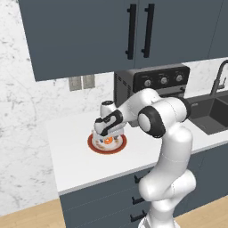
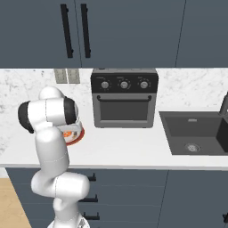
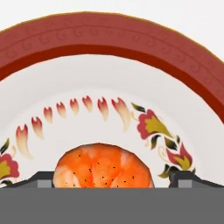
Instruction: Pick up the knife from the drawer and place it on the cutting board. Then place the meat from the plate to the cutting board.
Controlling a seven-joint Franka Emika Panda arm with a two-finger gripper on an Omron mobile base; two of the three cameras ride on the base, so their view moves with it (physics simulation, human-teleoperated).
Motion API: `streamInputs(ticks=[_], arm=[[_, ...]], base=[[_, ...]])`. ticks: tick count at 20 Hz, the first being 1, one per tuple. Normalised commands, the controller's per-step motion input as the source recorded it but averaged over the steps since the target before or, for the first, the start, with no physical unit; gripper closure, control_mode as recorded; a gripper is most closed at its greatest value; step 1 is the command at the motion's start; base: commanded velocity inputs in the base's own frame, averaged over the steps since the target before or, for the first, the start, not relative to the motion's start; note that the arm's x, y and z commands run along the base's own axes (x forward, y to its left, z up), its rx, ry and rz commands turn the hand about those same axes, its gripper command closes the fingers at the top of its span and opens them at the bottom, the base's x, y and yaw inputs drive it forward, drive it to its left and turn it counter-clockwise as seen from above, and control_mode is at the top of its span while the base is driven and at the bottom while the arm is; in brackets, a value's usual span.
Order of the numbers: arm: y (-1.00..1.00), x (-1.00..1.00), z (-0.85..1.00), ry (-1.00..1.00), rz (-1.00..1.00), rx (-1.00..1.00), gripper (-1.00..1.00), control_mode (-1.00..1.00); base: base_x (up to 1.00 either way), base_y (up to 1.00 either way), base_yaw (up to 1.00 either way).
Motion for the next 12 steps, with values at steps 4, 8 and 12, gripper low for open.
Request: streamInputs(ticks=[4,8,12], arm=[[0.01,-0.09,-0.45,-0.08,0.0,0.0,1.0,-1.0],[0.14,-0.07,-0.1,-0.11,0.0,0.02,1.0,-1.0],[0.1,-0.29,0.03,-0.04,0.0,0.02,1.0,-1.0]], base=[[0.0,0.0,0.0],[0.0,0.0,0.0],[0.0,0.0,0.0]])
